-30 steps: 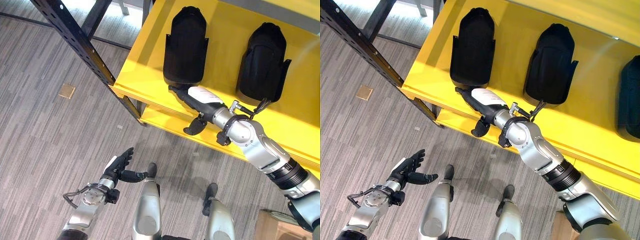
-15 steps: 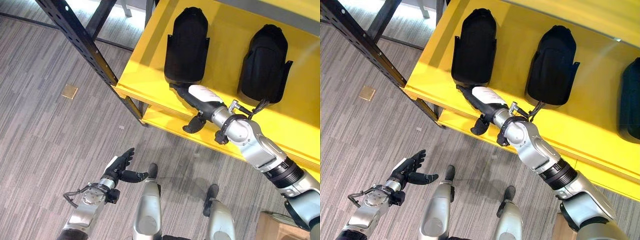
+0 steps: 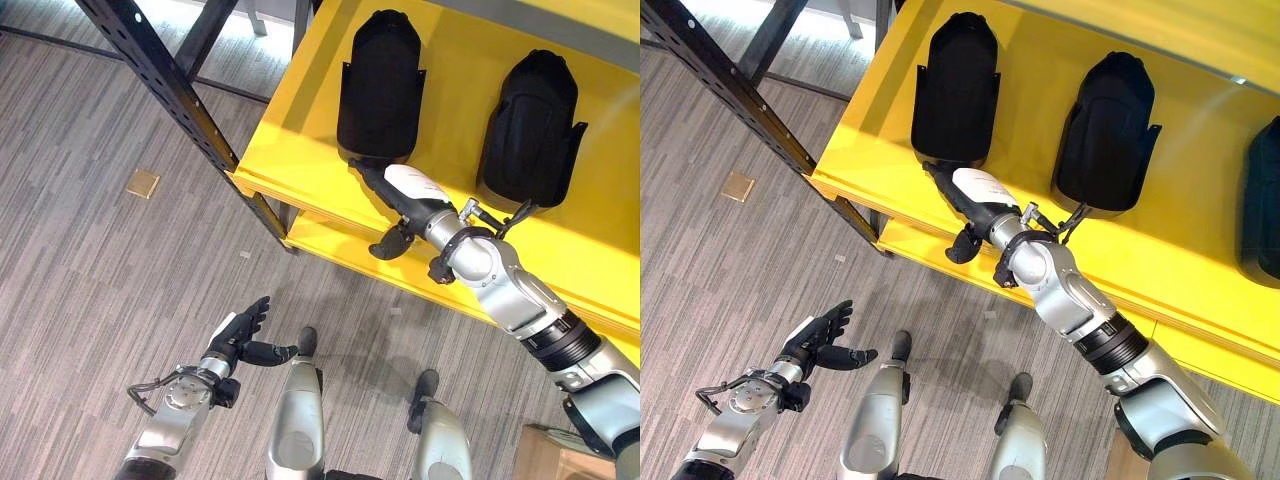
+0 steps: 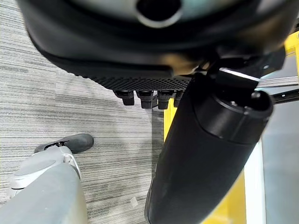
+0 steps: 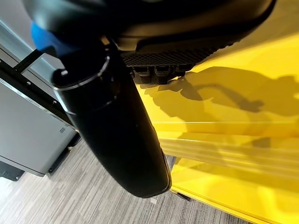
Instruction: Move parts from the plastic box to the shelf.
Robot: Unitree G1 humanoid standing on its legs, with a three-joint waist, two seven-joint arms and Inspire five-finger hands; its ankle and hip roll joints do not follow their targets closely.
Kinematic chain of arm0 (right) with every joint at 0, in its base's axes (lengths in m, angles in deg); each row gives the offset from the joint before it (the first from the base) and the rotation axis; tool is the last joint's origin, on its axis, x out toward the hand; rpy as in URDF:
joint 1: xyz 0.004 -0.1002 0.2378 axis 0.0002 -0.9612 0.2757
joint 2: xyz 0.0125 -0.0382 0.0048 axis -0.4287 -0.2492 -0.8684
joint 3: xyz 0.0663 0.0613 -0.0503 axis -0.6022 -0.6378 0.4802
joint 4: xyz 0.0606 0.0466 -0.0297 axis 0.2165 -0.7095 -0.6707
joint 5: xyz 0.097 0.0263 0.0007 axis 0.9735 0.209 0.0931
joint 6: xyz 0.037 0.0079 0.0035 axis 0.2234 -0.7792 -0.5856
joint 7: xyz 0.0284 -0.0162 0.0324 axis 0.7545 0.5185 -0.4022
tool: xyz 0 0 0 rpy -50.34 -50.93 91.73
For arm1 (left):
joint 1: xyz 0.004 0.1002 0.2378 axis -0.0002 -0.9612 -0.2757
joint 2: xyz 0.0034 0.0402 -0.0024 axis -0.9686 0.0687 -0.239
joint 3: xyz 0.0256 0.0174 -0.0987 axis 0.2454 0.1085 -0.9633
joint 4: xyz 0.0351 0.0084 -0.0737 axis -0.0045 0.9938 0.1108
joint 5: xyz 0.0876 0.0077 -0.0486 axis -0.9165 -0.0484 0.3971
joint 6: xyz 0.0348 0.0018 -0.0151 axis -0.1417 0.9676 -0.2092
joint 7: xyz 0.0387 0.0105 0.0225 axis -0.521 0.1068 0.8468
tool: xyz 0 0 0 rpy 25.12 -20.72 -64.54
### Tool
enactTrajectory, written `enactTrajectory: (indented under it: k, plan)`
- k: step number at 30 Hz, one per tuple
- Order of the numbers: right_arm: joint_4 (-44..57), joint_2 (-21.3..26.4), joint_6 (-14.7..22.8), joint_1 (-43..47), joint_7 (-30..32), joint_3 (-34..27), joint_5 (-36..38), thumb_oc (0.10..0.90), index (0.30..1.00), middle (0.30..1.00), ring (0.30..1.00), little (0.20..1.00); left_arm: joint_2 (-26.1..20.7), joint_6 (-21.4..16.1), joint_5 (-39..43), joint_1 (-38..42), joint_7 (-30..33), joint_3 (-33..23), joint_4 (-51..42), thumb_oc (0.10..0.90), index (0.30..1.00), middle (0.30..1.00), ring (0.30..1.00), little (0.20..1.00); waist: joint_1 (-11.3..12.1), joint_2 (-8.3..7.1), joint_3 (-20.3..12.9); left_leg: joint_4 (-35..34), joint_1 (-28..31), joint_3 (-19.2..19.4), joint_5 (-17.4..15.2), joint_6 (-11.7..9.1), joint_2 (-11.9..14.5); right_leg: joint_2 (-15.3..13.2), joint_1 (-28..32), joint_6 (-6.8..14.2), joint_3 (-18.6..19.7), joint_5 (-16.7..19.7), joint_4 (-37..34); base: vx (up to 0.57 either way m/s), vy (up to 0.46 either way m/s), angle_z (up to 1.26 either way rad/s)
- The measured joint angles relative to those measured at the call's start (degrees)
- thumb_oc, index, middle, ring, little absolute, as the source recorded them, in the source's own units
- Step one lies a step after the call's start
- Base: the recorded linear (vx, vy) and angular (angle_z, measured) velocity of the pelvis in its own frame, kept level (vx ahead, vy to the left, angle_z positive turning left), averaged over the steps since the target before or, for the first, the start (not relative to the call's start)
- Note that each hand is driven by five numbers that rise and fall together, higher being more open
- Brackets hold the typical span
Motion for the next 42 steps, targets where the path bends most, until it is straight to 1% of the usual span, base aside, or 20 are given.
enactTrajectory:
  k: [6, 9, 11, 15, 19, 22, 27, 29, 36, 42]
  plan:
    - [-1.0, -0.2, 0.0, 0.4, 0.3, 0.0, 0.0, 0.9, 1.0, 1.0, 1.0, 1.0, 0.0, 0.1, 0.0, 0.0, 0.0, 0.0, 0.0, 0.9, 1.0, 1.0, 1.0, 1.0, 1.1, 0.53, 0.0, 0.0, 0.1, -0.1, 0.1, 0.0, 0.0, 0.0, 0.0, 0.2, 0.0, -0.1, 0.3, 0.0, 0.0, 0.0]
    - [-1.0, -0.5, 0.0, 0.5, 0.3, 0.1, 0.0, 0.9, 1.0, 1.0, 1.0, 1.0, 0.0, 0.1, 0.0, 0.0, 0.0, 0.1, -0.1, 0.9, 1.0, 1.0, 1.0, 1.0, 1.2, 0.57, 0.0, 0.0, 0.1, -0.1, 0.1, 0.0, -0.1, -0.1, 0.0, 0.2, 0.0, -0.2, 0.4, 0.0, 0.0, 0.0]
    - [-1.0, -1.6, 0.0, 0.5, 0.8, 0.1, 0.0, 0.9, 1.0, 1.0, 1.0, 1.0, 0.0, 0.1, 0.0, 0.0, 0.0, 0.1, -0.1, 0.9, 1.0, 1.0, 1.0, 1.0, 1.2, 0.63, 0.0, 0.0, 0.1, -0.1, 0.1, 0.0, -0.1, -0.1, 0.0, 0.2, 0.0, -0.1, 0.4, -0.02, 0.035, 0.01]
    - [-1.0, -2.4, 0.1, 0.5, 1.8, 0.2, 0.4, 0.9, 1.0, 1.0, 1.0, 1.0, 0.1, 0.1, 0.0, 0.0, 0.0, 0.6, -0.1, 0.9, 1.0, 1.0, 1.0, 1.0, 1.2, 1.35, 0.0, -0.1, 0.3, -0.2, 0.3, 0.2, -0.7, -0.7, 0.3, 0.3, -0.1, -0.2, 0.5, -0.01, 0.029, 0.03]
    - [-1.0, -2.5, 0.1, 0.5, 2.4, 0.8, 0.4, 0.9, 1.0, 1.0, 1.0, 1.0, 0.1, 0.1, 0.0, 0.0, 0.0, 0.6, -0.1, 0.9, 1.0, 1.0, 1.0, 1.0, 1.2, 1.41, 0.0, -0.3, 1.0, -0.3, 0.3, 0.3, -1.0, -0.9, 1.1, 0.3, -0.3, -0.4, 0.5, 0.0, 0.003, 0.05]
    - [-1.0, -2.6, 0.1, 0.7, 3.3, 0.8, 0.5, 0.9, 1.0, 1.0, 1.0, 1.0, 0.1, 0.1, 0.0, 0.0, 0.0, 0.6, -0.4, 0.9, 1.0, 1.0, 1.0, 1.0, 1.2, 1.42, 0.0, -1.1, 1.0, -1.0, 0.4, 0.6, -1.0, -1.0, 1.1, 0.1, -1.2, -0.8, 0.9, 0.0, -0.014, 0.09]
    - [-1.0, -2.6, 0.1, 0.7, 4.0, 0.8, 0.5, 0.9, 1.0, 1.0, 1.0, 1.0, 0.1, 0.1, 0.0, -0.3, 0.0, 0.6, -0.5, 0.9, 1.0, 1.0, 1.0, 1.0, 1.2, 1.42, 0.0, -1.1, 1.0, -1.2, 0.4, 0.6, -1.0, -1.0, 1.1, 0.2, -1.3, -1.0, 1.1, 0.0, -0.004, 0.02]
    - [-1.4, -2.6, 0.2, 0.7, 4.2, 0.8, 0.5, 0.9, 1.0, 1.0, 1.0, 1.0, 0.1, 0.1, 0.0, -0.1, 0.0, 0.6, -0.5, 0.9, 1.0, 1.0, 1.0, 1.0, 1.2, 1.42, 0.0, -1.2, 1.1, -1.2, 0.7, 0.1, -1.0, -1.0, 1.1, 0.2, -1.3, -1.0, 1.0, 0.0, 0.0, 0.0]
    - [-4.7, -4.0, 0.6, 0.9, 5.7, 0.8, 0.5, 0.9, 1.0, 1.0, 1.0, 1.0, 0.1, 0.2, 0.0, -0.1, 0.0, 0.6, -0.7, 0.9, 1.0, 1.0, 1.0, 1.0, 1.2, 1.42, 0.0, -1.5, 1.4, -1.1, 0.8, 0.0, -1.0, -1.0, 1.3, 0.2, -1.3, -1.0, 0.9, 0.0, 0.0, 0.0]
    - [-5.0, -4.1, 0.6, 0.9, 5.8, 0.7, 0.5, 0.9, 1.0, 1.0, 1.0, 1.0, 0.1, 0.2, 0.1, -0.1, 0.0, 0.6, -0.7, 0.9, 1.0, 1.0, 1.0, 1.0, 1.2, 1.42, 0.0, -1.5, 1.6, -1.1, 0.8, 0.0, -1.0, -1.0, 1.6, 0.2, -1.3, -1.0, 0.9, 0.0, 0.0, 0.0]
